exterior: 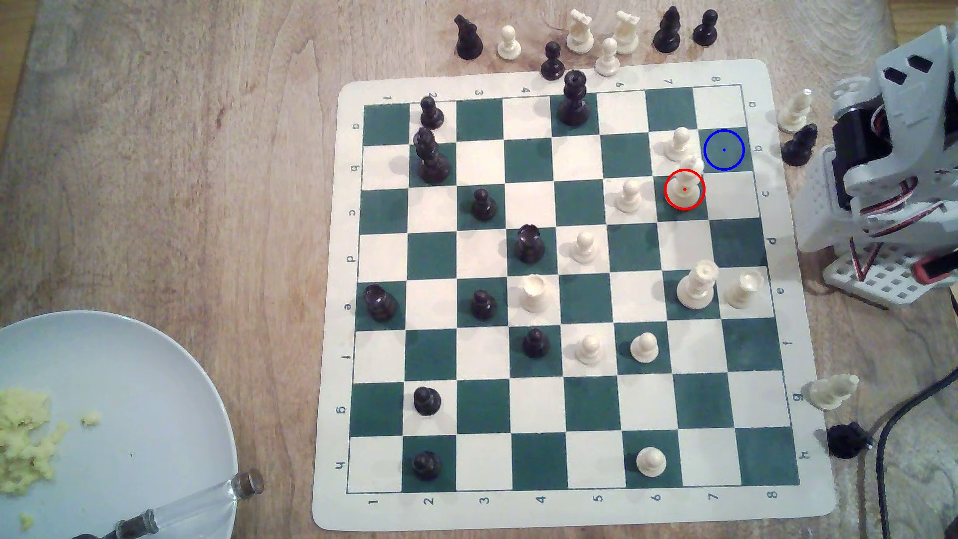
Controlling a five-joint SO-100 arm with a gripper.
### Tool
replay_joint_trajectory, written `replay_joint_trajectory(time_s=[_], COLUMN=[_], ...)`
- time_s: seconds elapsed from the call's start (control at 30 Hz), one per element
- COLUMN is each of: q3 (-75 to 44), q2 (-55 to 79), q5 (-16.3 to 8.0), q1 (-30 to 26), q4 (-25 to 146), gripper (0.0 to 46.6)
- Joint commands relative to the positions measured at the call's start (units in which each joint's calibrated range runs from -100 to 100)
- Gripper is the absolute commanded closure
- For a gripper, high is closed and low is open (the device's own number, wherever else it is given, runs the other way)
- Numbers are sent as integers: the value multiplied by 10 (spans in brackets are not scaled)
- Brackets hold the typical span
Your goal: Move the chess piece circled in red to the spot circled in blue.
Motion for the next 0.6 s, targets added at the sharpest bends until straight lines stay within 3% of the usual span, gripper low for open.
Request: replay_joint_trajectory(time_s=[0.0,0.33,0.57], q3=[14,-27,-73], q2=[-2,-2,-2], q5=[1,1,1], q1=[1,31,49], q4=[-4,141,362], gripper=[464,464,464])
